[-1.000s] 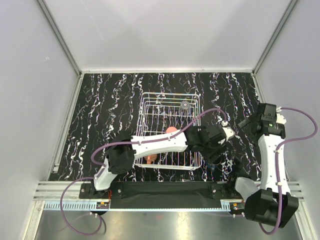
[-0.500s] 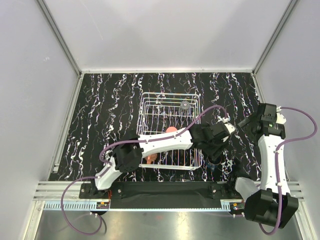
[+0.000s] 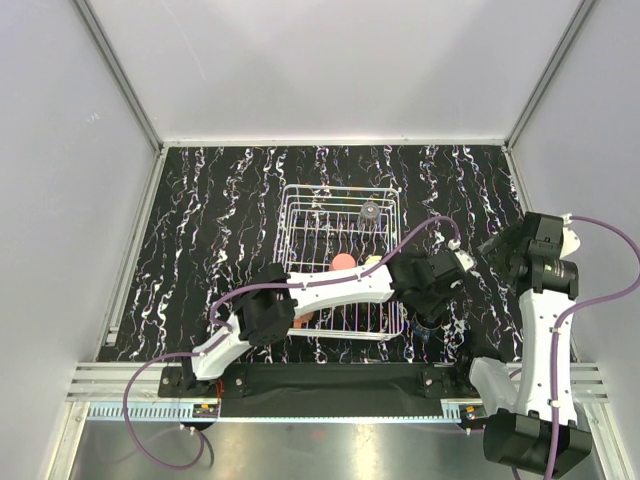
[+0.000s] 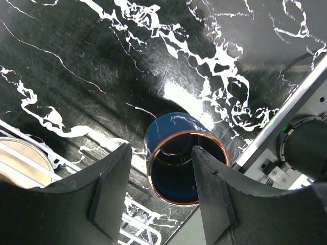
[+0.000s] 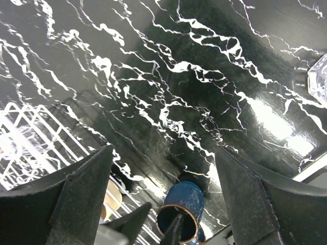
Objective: Load the cups into the dish rack
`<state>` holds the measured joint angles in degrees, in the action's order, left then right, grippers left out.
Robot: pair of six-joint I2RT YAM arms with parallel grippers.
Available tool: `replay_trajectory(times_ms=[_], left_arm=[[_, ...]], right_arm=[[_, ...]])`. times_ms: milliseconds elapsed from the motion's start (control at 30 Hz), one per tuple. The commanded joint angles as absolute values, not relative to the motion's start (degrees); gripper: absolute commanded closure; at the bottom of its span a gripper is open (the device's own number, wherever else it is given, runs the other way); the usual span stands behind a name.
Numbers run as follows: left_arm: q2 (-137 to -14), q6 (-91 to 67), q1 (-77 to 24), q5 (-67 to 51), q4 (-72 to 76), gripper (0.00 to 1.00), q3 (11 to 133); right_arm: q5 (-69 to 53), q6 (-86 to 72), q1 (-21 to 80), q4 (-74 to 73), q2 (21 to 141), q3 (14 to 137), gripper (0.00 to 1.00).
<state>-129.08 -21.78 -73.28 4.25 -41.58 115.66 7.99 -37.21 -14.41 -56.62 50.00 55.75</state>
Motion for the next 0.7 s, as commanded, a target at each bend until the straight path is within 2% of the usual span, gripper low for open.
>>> replay_trajectory(times_ms=[0,400,533,667], left_arm=[[-128.67,-20.13,-74.44,7.56,-42.19,0.44,114.44],[-129.2,-19.78,-74.79,7.82,-41.92,0.48,114.08],[-129.46,-19.69,-74.71,7.73,-42.01,0.61,114.17],[-129.81,-19.42,-74.79,7.38,-42.01,0.7,114.34]], right_arm=[[7.38,-37.62,-14.77,-57.57,49.4,59.33,0.12],[6.16,-37.0,-14.77,-57.92,48.43,58.97,0.12],[5.1,-36.83,-14.77,-58.01,47.81,59.32,0.12],[5.27,-36.56,-14.77,-58.8,47.55,60.2,0.12]])
